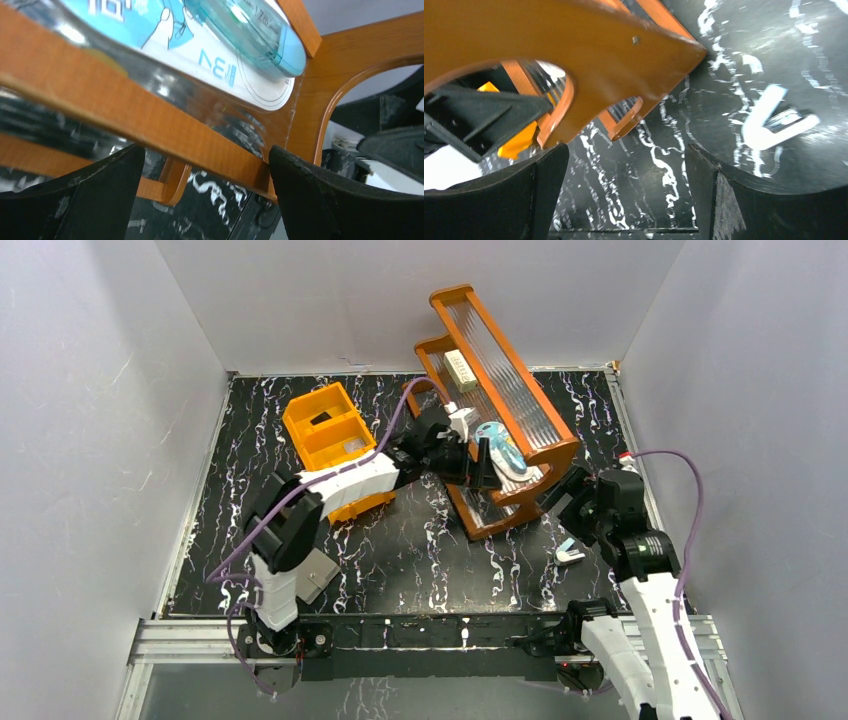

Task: Take the credit cards out of the card holder

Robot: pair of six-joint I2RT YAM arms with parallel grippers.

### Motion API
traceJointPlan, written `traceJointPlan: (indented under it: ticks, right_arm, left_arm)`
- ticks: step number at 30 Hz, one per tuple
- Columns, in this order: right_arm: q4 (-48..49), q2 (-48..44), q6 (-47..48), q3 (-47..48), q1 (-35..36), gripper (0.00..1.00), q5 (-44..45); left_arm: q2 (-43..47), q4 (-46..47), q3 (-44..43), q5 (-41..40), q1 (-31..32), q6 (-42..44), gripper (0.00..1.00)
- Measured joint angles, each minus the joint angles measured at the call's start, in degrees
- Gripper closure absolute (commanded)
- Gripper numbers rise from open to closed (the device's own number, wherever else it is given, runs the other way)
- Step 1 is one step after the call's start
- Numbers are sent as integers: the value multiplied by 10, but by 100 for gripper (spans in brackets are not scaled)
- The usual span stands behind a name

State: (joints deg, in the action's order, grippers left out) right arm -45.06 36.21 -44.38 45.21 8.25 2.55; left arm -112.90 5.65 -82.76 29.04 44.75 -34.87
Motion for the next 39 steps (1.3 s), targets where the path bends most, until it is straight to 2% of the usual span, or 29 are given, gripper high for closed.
traceJointPlan:
  ticks: [2,8,14,20,23,29,35,39]
  right_arm:
    - [28,14,3,-12,0,12,-45]
    - [78,25,3,-51,0,13,-133]
    - [91,37,12,-54,0,14,-169]
    - [108,53,10,-73,5,9,-179]
    - [124,66,-3,-74,5,6,-143]
    - [152,98,-21,-68,8,3,-10]
    - [169,207,-15,9,3,2,104]
    - [176,238,-2,45,-2,2,134]
  left_arm:
    - [49,-21,43,-27,0,16,2]
    - [189,-63,140,-91,-4,50,2]
    - [223,-91,132,-130,-8,74,2]
    - [300,-120,186,-207,-29,74,2]
    - [337,-134,203,-226,-46,73,2]
    - [404,-173,225,-250,-60,74,2]
    - [460,-208,258,-264,-60,74,2]
    - [476,-220,271,-266,-60,72,2]
